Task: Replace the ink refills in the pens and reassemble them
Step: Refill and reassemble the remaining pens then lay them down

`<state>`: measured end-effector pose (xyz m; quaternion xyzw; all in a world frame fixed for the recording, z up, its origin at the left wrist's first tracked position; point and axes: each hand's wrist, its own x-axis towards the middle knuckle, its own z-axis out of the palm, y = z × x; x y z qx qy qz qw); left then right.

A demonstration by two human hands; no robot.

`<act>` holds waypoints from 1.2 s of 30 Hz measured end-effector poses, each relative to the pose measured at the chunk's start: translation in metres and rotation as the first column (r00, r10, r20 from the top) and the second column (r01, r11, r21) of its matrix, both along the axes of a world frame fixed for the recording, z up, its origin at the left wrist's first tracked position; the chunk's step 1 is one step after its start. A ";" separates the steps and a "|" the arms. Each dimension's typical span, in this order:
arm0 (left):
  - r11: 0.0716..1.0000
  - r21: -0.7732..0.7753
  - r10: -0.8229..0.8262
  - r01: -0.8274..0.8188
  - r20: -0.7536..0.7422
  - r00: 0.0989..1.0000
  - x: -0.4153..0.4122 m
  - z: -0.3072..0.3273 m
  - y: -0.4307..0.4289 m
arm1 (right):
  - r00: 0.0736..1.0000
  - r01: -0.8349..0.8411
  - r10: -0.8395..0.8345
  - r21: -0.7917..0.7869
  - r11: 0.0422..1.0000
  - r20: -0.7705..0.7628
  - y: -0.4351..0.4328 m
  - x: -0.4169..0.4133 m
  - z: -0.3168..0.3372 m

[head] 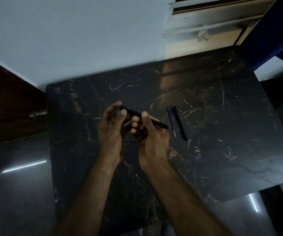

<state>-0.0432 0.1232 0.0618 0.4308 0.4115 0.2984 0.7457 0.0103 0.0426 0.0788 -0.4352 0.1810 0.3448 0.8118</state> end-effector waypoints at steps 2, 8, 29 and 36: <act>0.997 -0.082 -0.008 0.007 -0.010 1.000 -0.006 -0.010 0.002 | 0.999 -0.045 0.045 -0.003 0.999 -0.028 0.000 -0.001 -0.008; 0.971 -0.205 0.079 -0.122 -0.206 0.975 -0.019 -0.046 0.032 | 0.990 -0.078 0.072 -0.048 0.996 -0.119 -0.024 0.000 -0.031; 0.955 0.261 0.083 0.140 -0.690 0.719 0.000 -0.099 0.040 | 0.994 -0.075 0.089 -0.214 0.974 0.058 -0.067 -0.017 -0.062; 0.947 0.283 0.075 0.151 -0.652 0.754 -0.005 -0.103 0.040 | 0.986 -0.073 0.108 -0.253 0.965 0.126 -0.078 -0.019 -0.061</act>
